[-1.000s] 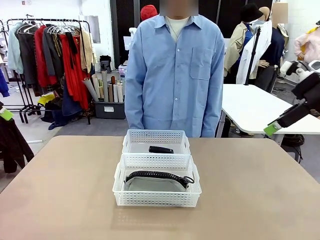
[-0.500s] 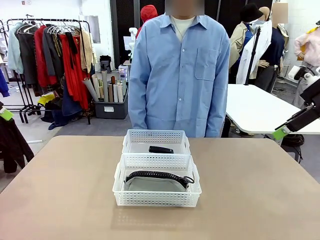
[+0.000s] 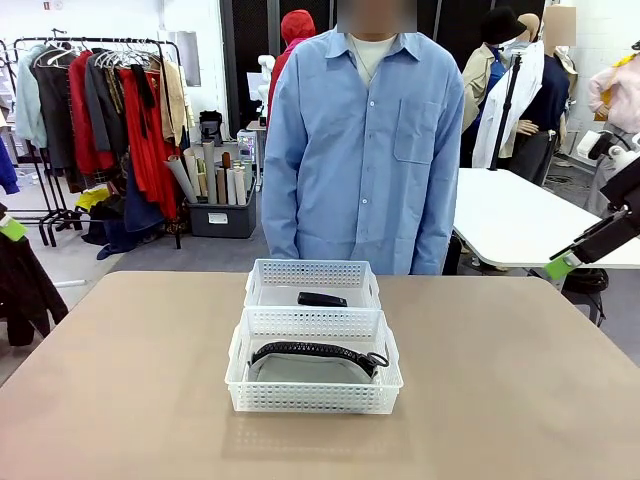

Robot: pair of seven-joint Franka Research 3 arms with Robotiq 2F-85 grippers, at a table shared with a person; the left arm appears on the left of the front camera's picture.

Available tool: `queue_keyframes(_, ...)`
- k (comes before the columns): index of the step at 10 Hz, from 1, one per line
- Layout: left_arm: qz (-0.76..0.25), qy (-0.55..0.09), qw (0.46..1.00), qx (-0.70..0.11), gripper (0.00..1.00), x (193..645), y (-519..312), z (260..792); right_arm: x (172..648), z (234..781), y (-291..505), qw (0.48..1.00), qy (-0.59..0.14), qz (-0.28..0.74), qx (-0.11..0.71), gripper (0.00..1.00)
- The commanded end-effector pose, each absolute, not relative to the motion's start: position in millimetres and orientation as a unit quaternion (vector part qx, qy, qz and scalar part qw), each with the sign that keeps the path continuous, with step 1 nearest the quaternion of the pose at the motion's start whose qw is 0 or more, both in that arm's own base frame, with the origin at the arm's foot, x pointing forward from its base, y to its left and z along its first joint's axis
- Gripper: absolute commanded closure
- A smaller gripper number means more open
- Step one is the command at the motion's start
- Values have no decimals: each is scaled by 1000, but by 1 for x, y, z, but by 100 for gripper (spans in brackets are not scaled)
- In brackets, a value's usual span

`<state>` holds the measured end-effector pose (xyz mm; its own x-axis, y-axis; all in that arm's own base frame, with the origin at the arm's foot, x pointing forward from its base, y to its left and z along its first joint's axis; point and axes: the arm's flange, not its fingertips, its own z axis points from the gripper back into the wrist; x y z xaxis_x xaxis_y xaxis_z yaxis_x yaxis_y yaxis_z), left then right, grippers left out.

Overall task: Distribute items into two baskets.
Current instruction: Place the picked Stapler into the Organizing basket as instructed by the person.

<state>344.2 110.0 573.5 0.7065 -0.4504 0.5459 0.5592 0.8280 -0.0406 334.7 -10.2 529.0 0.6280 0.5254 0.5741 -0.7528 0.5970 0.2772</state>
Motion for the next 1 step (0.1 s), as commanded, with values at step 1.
queue_keyframes(1, -276, -265, 918, -102, 0, 343, 112, 573, 334, 529, -8, 867, -223, 368, 251, 0)
